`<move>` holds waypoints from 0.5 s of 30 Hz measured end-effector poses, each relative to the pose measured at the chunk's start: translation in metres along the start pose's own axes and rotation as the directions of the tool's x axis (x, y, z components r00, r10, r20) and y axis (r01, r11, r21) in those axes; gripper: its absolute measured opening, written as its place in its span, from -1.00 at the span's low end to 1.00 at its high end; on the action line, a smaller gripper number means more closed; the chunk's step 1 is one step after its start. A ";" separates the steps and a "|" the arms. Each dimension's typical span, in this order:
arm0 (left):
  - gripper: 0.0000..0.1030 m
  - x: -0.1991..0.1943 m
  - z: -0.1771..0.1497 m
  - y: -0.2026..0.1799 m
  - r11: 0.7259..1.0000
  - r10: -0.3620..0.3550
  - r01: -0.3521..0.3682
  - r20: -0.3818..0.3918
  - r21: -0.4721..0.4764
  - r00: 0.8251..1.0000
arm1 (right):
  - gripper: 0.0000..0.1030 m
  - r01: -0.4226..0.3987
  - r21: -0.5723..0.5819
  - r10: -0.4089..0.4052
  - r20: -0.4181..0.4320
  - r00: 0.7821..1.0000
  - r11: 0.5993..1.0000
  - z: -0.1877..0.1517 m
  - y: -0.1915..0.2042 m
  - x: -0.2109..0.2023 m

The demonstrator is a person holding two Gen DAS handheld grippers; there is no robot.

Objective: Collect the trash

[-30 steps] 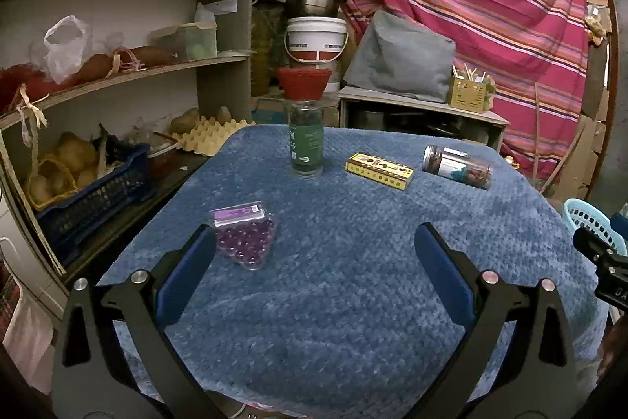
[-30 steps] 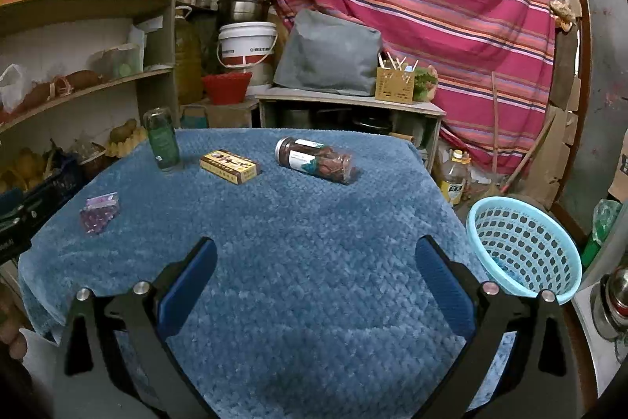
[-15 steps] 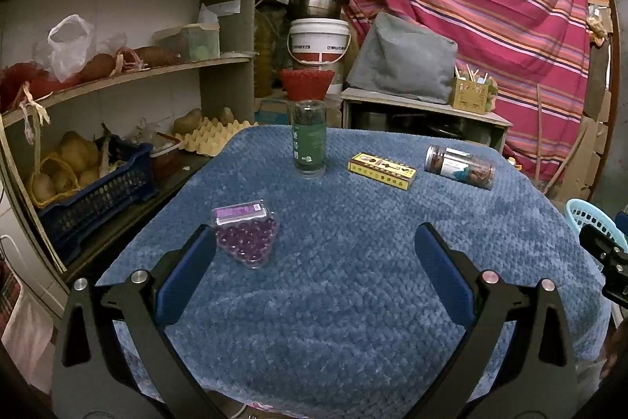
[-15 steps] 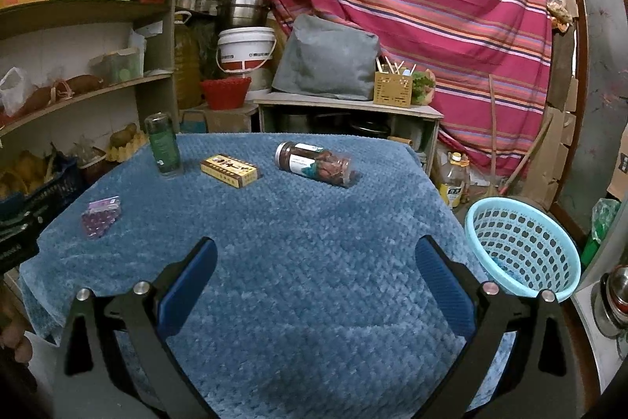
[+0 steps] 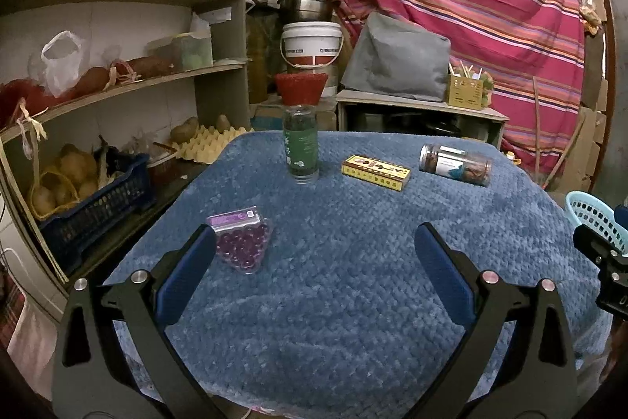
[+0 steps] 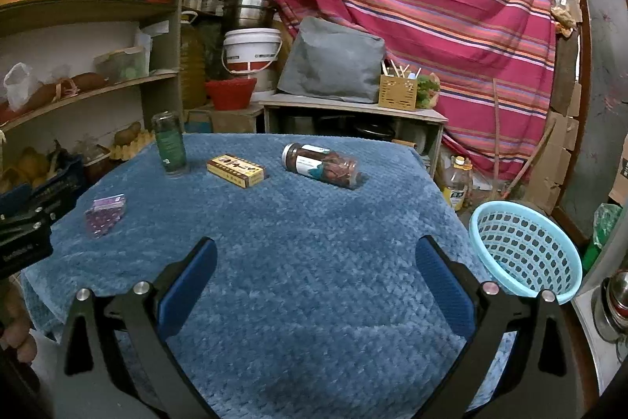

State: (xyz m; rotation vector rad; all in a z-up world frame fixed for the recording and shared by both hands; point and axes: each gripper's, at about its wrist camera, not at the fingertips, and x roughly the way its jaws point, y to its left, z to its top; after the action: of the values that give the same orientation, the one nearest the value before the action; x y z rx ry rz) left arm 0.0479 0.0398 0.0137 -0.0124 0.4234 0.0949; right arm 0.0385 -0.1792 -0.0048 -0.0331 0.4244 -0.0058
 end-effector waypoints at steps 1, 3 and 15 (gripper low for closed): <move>0.90 0.000 0.000 -0.001 1.000 0.002 -0.002 0.001 0.003 1.000 | 0.92 -0.001 -0.001 0.001 0.000 1.000 1.000 0.000 0.000 0.000; 0.90 -0.001 -0.001 -0.002 1.000 0.005 -0.005 0.002 0.009 1.000 | 0.92 -0.001 -0.001 0.001 0.000 1.000 1.000 0.000 0.001 0.000; 0.90 -0.003 -0.002 -0.005 1.000 0.017 -0.018 0.012 0.023 1.000 | 0.92 -0.002 0.001 0.002 0.001 1.000 1.000 -0.001 0.003 -0.001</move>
State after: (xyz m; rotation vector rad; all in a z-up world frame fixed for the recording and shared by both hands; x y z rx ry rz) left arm 0.0448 0.0346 0.0131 0.0143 0.4125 0.1075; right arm 0.0376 -0.1762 -0.0055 -0.0315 0.4231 -0.0044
